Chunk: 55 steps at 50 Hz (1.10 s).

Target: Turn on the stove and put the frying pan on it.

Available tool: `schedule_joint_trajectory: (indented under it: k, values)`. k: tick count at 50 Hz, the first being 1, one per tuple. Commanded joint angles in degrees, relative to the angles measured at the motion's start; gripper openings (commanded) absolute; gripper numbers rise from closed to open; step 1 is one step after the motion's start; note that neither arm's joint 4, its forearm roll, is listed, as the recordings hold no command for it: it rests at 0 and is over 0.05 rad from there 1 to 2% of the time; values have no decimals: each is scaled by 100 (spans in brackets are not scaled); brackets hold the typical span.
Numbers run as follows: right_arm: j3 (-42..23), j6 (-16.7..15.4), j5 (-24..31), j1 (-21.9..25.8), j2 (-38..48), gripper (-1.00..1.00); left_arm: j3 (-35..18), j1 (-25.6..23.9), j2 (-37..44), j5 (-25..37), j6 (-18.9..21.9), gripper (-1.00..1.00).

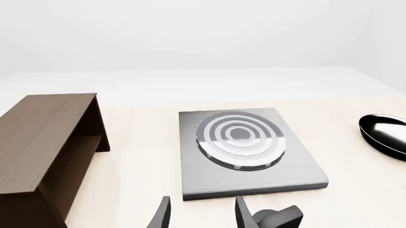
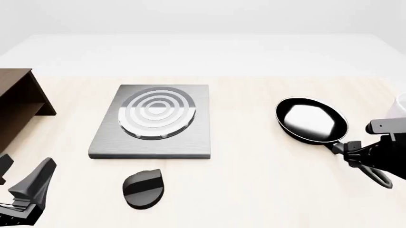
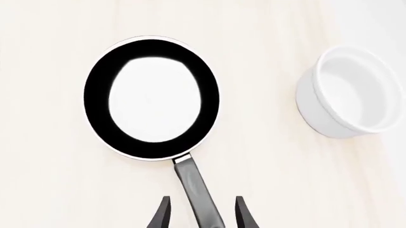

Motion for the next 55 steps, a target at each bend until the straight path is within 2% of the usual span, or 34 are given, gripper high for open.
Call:
schedule_joint_trajectory:
  k: [1, 42, 46, 55]
  values:
    - [54, 33, -198, -27, 224, 100, 3, 41, 1, -4, -94, 100]
    - [33, -172, -832, -209, 1098, 100, 3, 46, 1, -26, -103, 100]
    - [19, -266, -882, -264, 1187, 100, 3, 44, 1, -28, -104, 100]
    - [38, -243, -1020, -223, 1361, 100, 3, 47, 1, -27, -100, 100]
